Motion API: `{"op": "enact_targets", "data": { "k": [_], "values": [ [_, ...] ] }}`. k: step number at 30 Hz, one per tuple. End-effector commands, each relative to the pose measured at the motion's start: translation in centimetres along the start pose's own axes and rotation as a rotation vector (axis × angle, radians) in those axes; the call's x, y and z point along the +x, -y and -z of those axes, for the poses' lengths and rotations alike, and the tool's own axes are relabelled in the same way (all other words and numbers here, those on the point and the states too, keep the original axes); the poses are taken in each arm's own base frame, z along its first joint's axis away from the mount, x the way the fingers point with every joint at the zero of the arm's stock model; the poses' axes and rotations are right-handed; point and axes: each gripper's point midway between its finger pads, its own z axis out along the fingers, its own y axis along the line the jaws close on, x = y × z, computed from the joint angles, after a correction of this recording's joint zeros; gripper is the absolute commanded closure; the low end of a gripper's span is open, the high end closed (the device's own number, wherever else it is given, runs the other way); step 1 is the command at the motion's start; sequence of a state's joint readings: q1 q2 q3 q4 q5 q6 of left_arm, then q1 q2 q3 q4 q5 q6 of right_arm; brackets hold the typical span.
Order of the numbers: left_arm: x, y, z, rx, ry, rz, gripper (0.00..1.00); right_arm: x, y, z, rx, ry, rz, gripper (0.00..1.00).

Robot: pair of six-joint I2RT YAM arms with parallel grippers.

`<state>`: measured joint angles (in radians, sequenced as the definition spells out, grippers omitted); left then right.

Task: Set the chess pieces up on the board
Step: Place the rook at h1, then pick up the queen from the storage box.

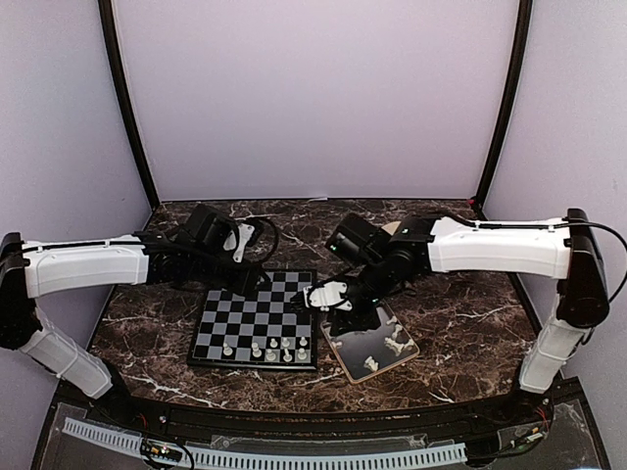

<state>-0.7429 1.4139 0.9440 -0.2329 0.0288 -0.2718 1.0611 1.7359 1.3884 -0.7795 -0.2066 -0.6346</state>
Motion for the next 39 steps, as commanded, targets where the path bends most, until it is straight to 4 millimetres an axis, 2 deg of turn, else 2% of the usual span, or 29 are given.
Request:
{"op": "enact_targets", "data": {
  "k": [1, 5, 6, 8, 14, 18, 22, 25, 39],
  "values": [
    [-1.9, 1.6, -0.3, 0.079, 0.014, -0.062, 0.54, 4.4, 1.9, 0.9, 0.037, 0.003, -0.126, 0.71],
    [-2.7, 2.9, -0.9, 0.139, 0.01, -0.088, 0.54, 7.8, 2.8, 1.5, 0.051, 0.01, -0.235, 0.72],
    [-2.9, 3.3, -1.1, 0.163, 0.01, -0.092, 0.54, 9.2, 2.3, 1.3, 0.043, -0.004, -0.264, 0.73],
    [-3.1, 4.2, -1.4, 0.205, 0.007, -0.1, 0.54, 10.5, 2.0, 1.6, 0.054, -0.006, -0.29, 0.73],
    [-2.8, 7.8, -2.1, 0.374, -0.005, -0.197, 0.56, 13.1, 1.1, 1.8, 0.065, -0.026, -0.347, 0.73],
    [-2.1, 9.4, -2.8, 0.403, -0.049, -0.263, 0.57, 14.3, 0.1, 1.7, 0.041, -0.049, -0.356, 0.73],
    [-1.6, 9.4, -3.6, 0.379, -0.071, -0.275, 0.57, 15.9, -1.4, 1.0, -0.011, -0.113, -0.348, 0.69],
    [-1.3, 9.3, -3.9, 0.372, -0.072, -0.264, 0.57, 16.2, -2.1, 0.8, -0.032, -0.126, -0.344, 0.67],
    [-0.3, 8.9, -4.2, 0.359, -0.086, -0.228, 0.57, 17.2, -1.9, -1.1, -0.033, -0.205, -0.355, 0.67]
  ]
}}
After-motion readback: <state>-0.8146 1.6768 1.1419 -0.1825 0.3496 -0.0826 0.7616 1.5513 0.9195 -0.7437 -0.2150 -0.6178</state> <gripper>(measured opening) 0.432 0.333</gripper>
